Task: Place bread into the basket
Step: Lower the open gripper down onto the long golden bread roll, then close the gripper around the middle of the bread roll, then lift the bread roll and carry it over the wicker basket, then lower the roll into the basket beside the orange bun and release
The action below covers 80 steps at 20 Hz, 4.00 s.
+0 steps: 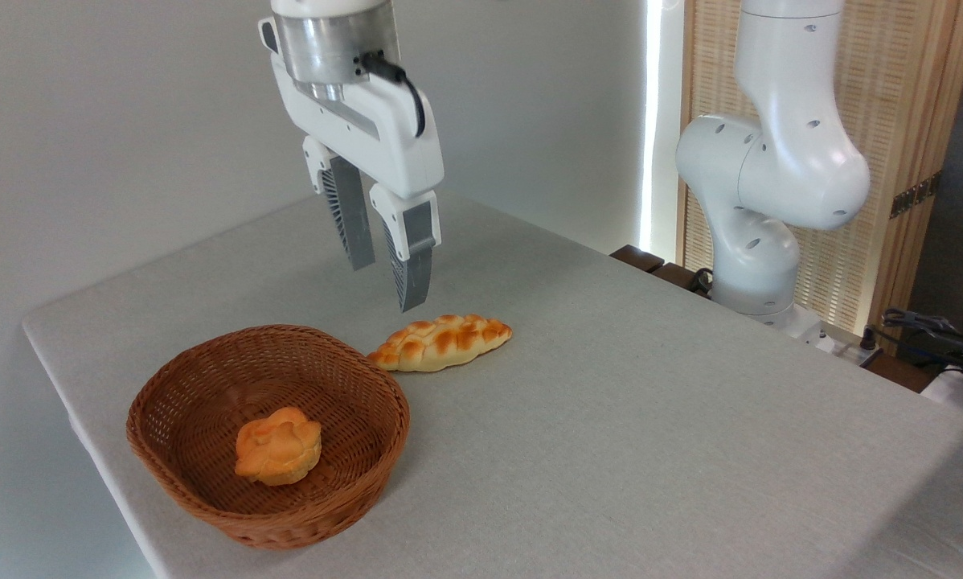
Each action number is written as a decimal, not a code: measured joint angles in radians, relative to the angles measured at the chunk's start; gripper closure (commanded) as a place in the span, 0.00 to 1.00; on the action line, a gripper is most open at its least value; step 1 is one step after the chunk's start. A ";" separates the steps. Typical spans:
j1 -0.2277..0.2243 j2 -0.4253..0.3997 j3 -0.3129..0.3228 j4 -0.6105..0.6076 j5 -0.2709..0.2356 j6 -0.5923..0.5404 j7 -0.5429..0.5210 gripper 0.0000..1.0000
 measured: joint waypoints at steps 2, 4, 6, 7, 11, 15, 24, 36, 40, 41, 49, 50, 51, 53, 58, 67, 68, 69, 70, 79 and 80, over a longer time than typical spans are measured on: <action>-0.004 -0.032 -0.041 -0.079 -0.020 0.003 0.036 0.00; -0.012 -0.062 -0.091 -0.173 -0.022 0.030 0.042 0.00; -0.017 -0.078 -0.139 -0.260 -0.022 0.080 0.042 0.00; -0.018 -0.081 -0.162 -0.300 -0.022 0.106 0.042 0.00; -0.021 -0.076 -0.212 -0.447 0.007 0.256 0.044 0.00; -0.027 -0.052 -0.213 -0.517 0.013 0.357 0.059 0.27; -0.032 -0.042 -0.213 -0.518 0.013 0.359 0.060 0.95; -0.042 -0.042 -0.226 -0.477 0.013 0.228 0.060 1.00; -0.042 -0.042 -0.227 -0.438 0.014 0.169 0.060 1.00; -0.042 -0.042 -0.225 -0.416 0.014 0.141 0.060 1.00; -0.033 -0.036 -0.156 -0.189 0.014 0.062 0.061 1.00; -0.033 -0.023 -0.147 -0.157 0.009 0.067 0.061 1.00; -0.033 -0.003 -0.139 -0.123 -0.003 0.082 0.060 1.00; -0.031 0.058 -0.128 -0.063 -0.033 0.154 0.042 1.00; -0.035 0.233 -0.135 -0.022 -0.051 0.449 -0.108 0.96; -0.040 0.305 -0.174 -0.006 -0.081 0.558 -0.180 0.00; -0.040 0.305 -0.174 -0.005 -0.081 0.558 -0.180 0.00; -0.040 0.305 -0.174 -0.005 -0.081 0.558 -0.180 0.00; -0.040 0.305 -0.174 -0.004 -0.081 0.558 -0.180 0.00; -0.038 0.293 -0.170 0.008 -0.080 0.531 -0.180 0.00; -0.037 0.287 -0.169 0.009 -0.075 0.517 -0.180 0.00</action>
